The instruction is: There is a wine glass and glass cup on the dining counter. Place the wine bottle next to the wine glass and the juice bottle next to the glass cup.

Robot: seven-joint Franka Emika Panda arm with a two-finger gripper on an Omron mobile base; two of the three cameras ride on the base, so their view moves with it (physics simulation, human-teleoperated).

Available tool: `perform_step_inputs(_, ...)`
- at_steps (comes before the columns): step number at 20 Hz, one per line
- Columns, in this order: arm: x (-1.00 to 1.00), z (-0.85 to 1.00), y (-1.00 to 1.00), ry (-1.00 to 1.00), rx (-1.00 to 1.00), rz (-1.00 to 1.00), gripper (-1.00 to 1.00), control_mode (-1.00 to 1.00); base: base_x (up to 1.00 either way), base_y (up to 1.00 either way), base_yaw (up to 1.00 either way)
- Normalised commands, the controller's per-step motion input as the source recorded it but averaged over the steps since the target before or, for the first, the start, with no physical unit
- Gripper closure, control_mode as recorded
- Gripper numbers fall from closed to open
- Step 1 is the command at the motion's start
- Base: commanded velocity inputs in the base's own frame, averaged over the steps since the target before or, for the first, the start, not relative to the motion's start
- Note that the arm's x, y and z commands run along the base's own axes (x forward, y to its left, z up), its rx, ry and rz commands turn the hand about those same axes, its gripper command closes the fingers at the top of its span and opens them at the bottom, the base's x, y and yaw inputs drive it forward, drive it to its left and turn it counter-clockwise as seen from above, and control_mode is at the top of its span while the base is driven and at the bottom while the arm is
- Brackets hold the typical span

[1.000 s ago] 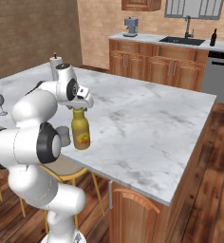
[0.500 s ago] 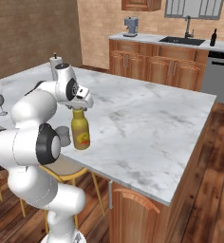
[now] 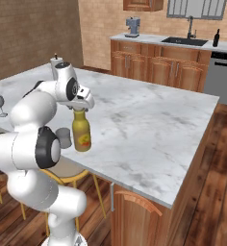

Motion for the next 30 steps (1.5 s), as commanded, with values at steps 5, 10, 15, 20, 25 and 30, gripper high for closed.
perform_step_inputs(5,-0.21,0.02,-0.08,0.0,0.0,-0.05,-1.0,-1.0,0.0,0.0,0.0)
perform_step_inputs(10,-0.3,0.0,-0.12,0.0,0.0,-0.07,-1.0,-1.0,0.0,0.0,0.0)
perform_step_inputs(15,-0.24,0.0,-0.01,0.0,0.0,0.0,-1.0,-1.0,0.0,0.0,0.0)
perform_step_inputs(20,-0.12,0.0,0.0,0.0,0.01,0.0,-1.0,-1.0,0.0,0.0,0.0)
perform_step_inputs(25,-0.19,0.0,0.0,0.0,0.01,0.0,-1.0,-1.0,0.0,0.0,0.0)
perform_step_inputs(30,-0.31,0.0,-0.1,0.0,0.01,0.0,-1.0,-1.0,0.0,0.0,0.0)
